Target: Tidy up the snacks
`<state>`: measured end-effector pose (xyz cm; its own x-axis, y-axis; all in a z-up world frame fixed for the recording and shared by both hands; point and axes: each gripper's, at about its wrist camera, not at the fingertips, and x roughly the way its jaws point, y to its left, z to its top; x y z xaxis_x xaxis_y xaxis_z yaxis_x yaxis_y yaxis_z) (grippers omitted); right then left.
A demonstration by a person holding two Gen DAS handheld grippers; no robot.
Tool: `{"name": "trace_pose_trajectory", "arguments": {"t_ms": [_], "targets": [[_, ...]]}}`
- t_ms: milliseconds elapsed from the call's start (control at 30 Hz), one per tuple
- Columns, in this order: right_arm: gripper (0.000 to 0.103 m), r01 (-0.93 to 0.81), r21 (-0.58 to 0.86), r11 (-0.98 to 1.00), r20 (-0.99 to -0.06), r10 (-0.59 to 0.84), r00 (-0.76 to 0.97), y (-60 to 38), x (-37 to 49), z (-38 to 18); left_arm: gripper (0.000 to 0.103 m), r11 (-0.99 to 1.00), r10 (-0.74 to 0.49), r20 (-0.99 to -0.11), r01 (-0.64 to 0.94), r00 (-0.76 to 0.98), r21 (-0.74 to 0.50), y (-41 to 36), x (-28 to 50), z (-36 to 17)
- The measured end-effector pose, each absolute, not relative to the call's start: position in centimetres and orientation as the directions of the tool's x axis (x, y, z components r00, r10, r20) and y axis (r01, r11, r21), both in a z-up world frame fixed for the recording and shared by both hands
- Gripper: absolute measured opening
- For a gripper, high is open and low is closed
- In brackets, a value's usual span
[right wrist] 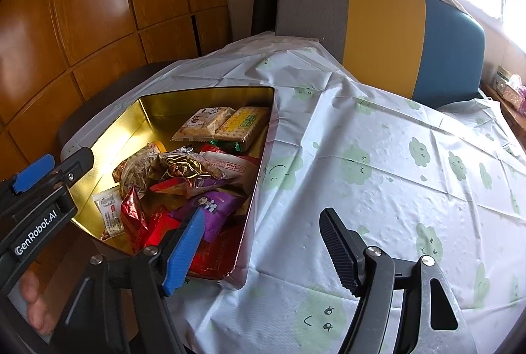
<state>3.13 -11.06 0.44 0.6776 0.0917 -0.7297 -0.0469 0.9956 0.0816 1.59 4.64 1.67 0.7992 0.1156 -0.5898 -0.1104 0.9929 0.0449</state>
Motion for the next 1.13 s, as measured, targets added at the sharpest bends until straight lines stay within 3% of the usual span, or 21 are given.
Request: {"name": "trace_pose_trajectory", "arguments": {"t_ms": [867,1000,1133], "targets": [[0.075,-0.039,0.087,0.995,-0.732,0.091,0.675,-11.4,3.0,0.2,0.066,0.995,0.103,-0.603,-0.080,0.791,0.065,4.0,1.4,1.4],[0.075,-0.036,0.105,0.994,-0.735,0.102,0.671,-11.7,3.0,0.1,0.049,0.996,0.094,-0.594,-0.076,0.799,0.055,4.2,1.4,1.5],[0.075,0.004,0.122,0.992,-0.729,0.087,0.679,-13.9,3.4,0.6,0.049,0.996,0.092,-0.592,-0.076,0.801,0.052,4.5,1.5,1.6]]}}
